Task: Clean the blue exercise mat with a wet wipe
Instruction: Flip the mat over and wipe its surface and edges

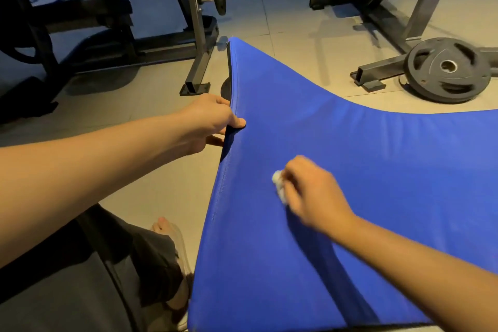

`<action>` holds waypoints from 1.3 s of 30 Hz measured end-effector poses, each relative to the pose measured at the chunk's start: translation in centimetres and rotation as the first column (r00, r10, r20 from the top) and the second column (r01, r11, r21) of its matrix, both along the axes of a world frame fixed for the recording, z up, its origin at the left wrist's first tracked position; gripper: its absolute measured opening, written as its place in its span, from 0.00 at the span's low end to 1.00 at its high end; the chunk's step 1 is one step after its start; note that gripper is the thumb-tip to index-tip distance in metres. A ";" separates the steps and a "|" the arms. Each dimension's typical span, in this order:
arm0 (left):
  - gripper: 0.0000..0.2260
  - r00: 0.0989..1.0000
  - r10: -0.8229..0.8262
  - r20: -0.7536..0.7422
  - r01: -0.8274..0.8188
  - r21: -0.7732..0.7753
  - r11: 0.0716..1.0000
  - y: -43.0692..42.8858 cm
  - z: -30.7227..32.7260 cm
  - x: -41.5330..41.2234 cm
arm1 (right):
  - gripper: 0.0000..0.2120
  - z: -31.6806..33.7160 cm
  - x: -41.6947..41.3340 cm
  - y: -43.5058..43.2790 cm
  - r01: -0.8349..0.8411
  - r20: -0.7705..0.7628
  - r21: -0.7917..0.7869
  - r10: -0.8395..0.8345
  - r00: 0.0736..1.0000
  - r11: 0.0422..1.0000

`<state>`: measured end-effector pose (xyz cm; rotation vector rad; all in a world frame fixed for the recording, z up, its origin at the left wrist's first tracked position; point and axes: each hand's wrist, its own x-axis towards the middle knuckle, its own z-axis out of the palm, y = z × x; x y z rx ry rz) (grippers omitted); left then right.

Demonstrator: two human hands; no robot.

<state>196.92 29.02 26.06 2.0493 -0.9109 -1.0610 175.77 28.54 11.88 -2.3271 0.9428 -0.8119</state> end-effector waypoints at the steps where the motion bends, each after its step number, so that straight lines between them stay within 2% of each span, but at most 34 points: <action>1: 0.11 1.000 -0.009 -0.005 0.009 -0.003 1.000 0.1 -0.1 -0.3 | 0.07 -0.2 -0.3 -1.9 0.103 -0.004 0.016 -0.103 0.995 0.995; 3: 0.11 1.000 -0.014 -0.007 0.014 -0.025 1.000 -0.1 0.1 -0.6 | 0.09 -0.5 -0.3 -3.6 0.213 -0.010 0.038 -0.213 0.977 0.976; 5: 0.11 1.000 0.022 0.008 -0.021 -0.051 0.998 -0.4 0.6 -0.4 | 0.10 -0.3 0.5 -2.0 0.195 0.021 0.044 -0.196 0.980 0.980; 8: 0.09 0.997 0.076 0.024 -0.074 -0.062 0.995 -0.8 1.0 0.5 | 0.07 -0.6 0.4 2.1 0.023 0.038 0.046 -0.025 0.999 0.999; 11: 0.09 0.997 0.060 0.045 -0.058 -0.044 0.997 -1.1 0.7 0.9 | 0.07 -1.2 -0.9 4.4 -0.195 -0.017 0.061 0.196 0.980 0.979; 13: 0.09 0.998 0.041 0.046 -0.040 -0.027 0.999 -1.2 0.4 0.7 | 0.08 -1.4 -1.6 3.7 -0.242 -0.059 0.035 0.244 0.968 0.970; 15: 0.11 0.999 0.034 0.042 -0.034 -0.012 0.999 -1.2 0.2 0.3 | 0.08 -1.6 -1.9 1.9 -0.178 -0.057 0.027 0.180 0.982 0.984; 17: 0.12 0.999 0.033 0.033 -0.033 -0.005 0.999 -1.2 0.1 -0.2 | 0.07 -1.5 -1.6 -0.2 -0.036 0.008 0.069 0.035 0.999 0.997; 20: 0.12 0.999 0.035 0.026 -0.034 -0.018 0.999 -1.3 0.0 -0.9 | 0.07 -0.8 -0.7 -2.6 0.123 0.061 0.290 -0.146 0.987 0.949; 22: 0.12 0.998 0.048 0.030 -0.047 -0.036 0.998 -1.3 0.2 -1.0 | 0.10 -0.2 -0.1 -2.5 0.137 0.085 0.369 -0.180 0.980 0.919; 24: 0.10 0.997 0.072 0.039 -0.069 -0.058 0.996 -1.4 0.5 -0.8 | 0.10 0.8 0.5 -0.4 0.083 0.129 0.393 -0.145 0.981 0.916; 27: 0.06 0.993 0.106 0.048 -0.102 -0.076 0.992 -1.5 1.0 -0.3 | 0.08 1.1 0.6 4.4 -0.156 0.115 0.315 0.126 0.985 0.936; 29: 0.07 0.994 0.102 0.048 -0.098 -0.070 0.993 -1.6 1.0 -0.3 | 0.06 0.8 0.3 5.1 -0.267 0.072 0.227 0.257 0.964 0.937; 30: 0.09 0.994 0.096 0.050 -0.092 -0.066 0.994 -1.6 0.8 -0.4 | 0.06 0.6 0.2 4.2 -0.260 0.062 0.183 0.253 0.966 0.948; 32: 0.10 0.995 0.080 0.055 -0.076 -0.061 0.995 -1.6 0.5 -0.7 | 0.07 0.2 0.0 1.5 -0.117 0.095 0.143 0.104 0.990 0.983; 35: 0.09 0.996 0.082 0.041 -0.079 -0.073 0.994 -1.4 0.6 -1.2 | 0.07 0.5 0.0 -1.5 0.082 0.125 0.225 -0.112 0.986 0.971; 37: 0.05 0.994 0.093 0.051 -0.089 -0.088 0.992 -1.4 0.8 -1.2 | 0.08 0.7 0.6 -0.1 0.074 0.147 0.233 -0.110 0.983 0.970; 39: 0.05 0.991 0.117 0.057 -0.111 -0.101 0.989 -1.4 1.0 -1.1 | 0.09 1.2 1.0 3.0 -0.045 0.181 0.249 -0.001 0.983 0.968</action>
